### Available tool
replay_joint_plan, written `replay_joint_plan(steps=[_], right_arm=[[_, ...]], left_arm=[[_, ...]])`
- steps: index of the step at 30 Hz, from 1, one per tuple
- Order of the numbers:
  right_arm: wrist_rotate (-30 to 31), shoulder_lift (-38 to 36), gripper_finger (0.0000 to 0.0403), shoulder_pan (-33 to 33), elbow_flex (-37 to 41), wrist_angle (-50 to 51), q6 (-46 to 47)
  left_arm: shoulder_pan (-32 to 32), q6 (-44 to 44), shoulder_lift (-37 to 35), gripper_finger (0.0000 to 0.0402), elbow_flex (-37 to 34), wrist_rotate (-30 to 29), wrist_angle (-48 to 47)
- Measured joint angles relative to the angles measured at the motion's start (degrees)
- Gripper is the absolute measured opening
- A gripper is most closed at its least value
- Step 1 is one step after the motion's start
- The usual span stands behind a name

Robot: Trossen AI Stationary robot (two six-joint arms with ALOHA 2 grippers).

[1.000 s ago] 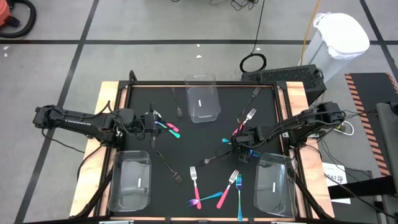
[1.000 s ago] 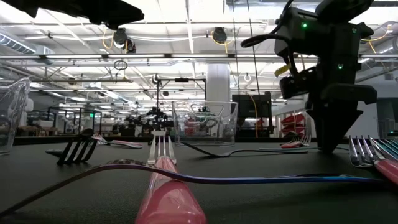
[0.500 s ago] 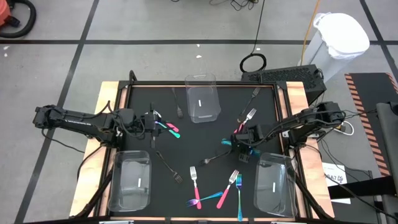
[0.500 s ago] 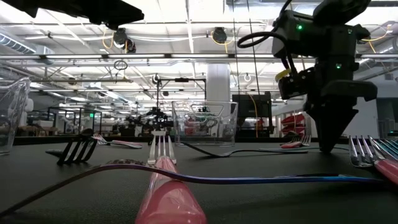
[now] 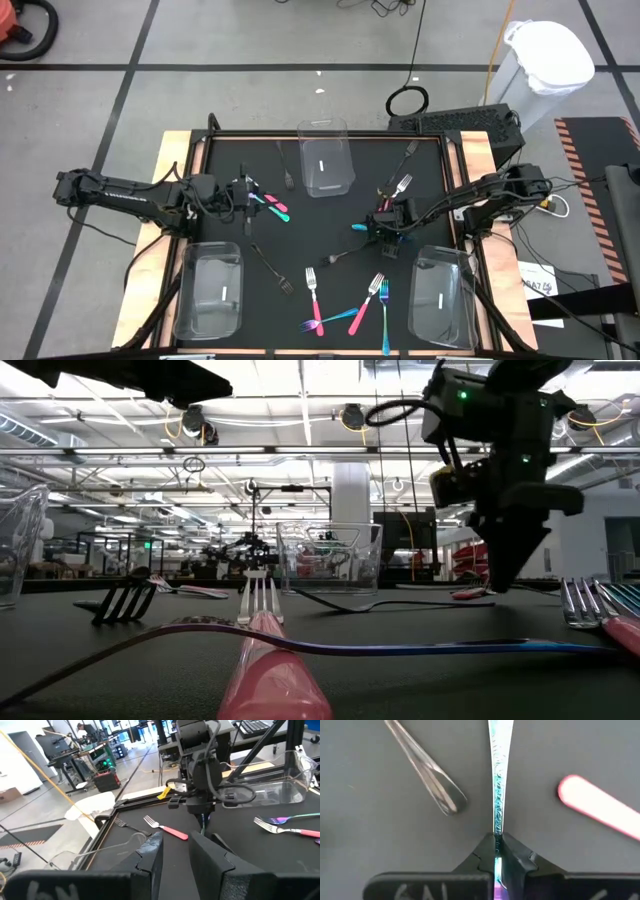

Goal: Sort silverware by color (type)
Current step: Put the blue fork into the top transparent bin

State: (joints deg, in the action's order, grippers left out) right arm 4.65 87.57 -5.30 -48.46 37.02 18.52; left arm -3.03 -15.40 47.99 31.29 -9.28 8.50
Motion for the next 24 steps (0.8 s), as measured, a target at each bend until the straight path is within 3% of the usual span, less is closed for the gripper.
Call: replay_joint_plan(steps=[5,15,24], right_arm=[[3.14,-0.04,0.0009,-0.05,-1.96,1.79,0.41],[3.70,-0.11,0.0010,-1.93,-7.46,3.21,2.38],[15.30,-0.15,0.0010,-7.78,-15.41,3.07,0.59]], left_arm=[[0.00,0.02,0.00,0.0096,0.00,-0.02,0.02],[0.00,1.25,0.02,0.0096,0.00,-0.07,2.18],[0.00,3.06,0.01,0.0096,0.00,-2.20,8.65]])
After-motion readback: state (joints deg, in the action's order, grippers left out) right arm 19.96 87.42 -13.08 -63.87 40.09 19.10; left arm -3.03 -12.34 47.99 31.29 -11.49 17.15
